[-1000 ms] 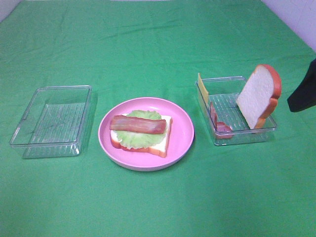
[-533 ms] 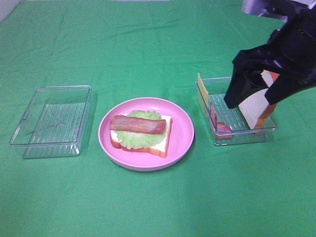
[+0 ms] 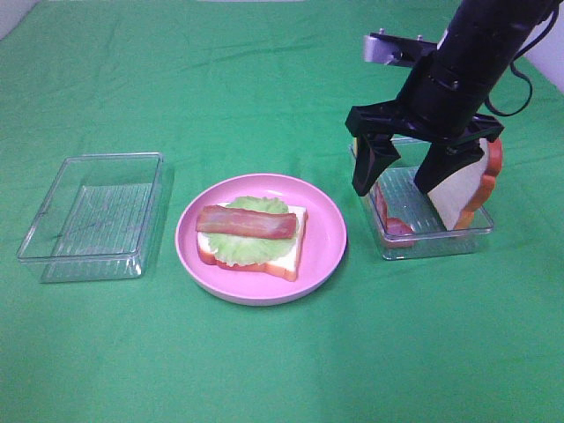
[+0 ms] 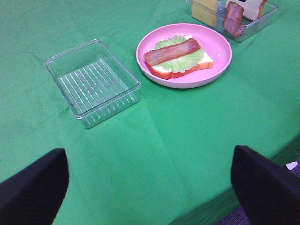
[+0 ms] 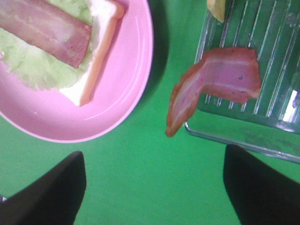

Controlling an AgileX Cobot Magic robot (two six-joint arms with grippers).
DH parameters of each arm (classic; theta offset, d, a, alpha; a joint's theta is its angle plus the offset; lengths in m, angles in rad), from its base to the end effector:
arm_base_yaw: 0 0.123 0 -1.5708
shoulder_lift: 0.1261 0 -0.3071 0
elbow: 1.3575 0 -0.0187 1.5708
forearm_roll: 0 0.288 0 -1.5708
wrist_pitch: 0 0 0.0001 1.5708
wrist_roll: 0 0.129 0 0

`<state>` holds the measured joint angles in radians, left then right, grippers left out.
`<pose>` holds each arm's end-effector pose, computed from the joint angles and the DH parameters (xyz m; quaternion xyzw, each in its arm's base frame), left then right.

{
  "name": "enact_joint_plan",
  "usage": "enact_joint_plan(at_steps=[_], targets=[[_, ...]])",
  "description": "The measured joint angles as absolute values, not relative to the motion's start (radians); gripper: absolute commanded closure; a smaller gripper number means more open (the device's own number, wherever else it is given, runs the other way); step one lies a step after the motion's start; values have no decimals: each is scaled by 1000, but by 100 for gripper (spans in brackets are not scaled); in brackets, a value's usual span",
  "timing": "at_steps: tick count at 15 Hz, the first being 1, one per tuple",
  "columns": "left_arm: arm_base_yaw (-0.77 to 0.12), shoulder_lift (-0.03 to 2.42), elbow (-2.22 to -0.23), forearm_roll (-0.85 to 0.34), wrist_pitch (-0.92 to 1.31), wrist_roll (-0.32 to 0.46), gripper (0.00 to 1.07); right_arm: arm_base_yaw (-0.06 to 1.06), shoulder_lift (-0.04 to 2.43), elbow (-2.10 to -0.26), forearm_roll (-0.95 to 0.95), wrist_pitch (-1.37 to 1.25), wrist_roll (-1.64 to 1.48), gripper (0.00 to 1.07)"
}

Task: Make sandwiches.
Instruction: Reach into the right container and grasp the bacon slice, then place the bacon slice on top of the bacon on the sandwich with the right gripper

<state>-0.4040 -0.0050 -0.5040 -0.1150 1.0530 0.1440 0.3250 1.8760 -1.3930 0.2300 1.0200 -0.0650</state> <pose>0.0301 -0.0269 0.2809 0.2315 0.8152 -0.1254 0.5159 0.3922 0.1586 0.1834 -0.1406 0.9818 0.1112 0.0630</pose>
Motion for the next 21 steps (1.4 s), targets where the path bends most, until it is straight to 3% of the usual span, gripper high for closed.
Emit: enact_joint_plan(at_steps=[4, 7, 8, 13, 21], targets=[[-404, -5, -504, -115, 1053, 144, 18, 325, 2006, -1455, 223, 993, -64, 34], [-404, -5, -504, -115, 1053, 144, 18, 325, 2039, -1465, 222, 961, -64, 53], [-404, -5, -504, -115, 1053, 144, 18, 325, 2039, -1465, 222, 961, -64, 53], [-404, -5, -504, -115, 1053, 144, 18, 325, 2039, -1468, 209, 961, -64, 105], [-404, -5, -504, -115, 1053, 144, 18, 325, 1919, -1468, 148, 1041, -63, 107]])
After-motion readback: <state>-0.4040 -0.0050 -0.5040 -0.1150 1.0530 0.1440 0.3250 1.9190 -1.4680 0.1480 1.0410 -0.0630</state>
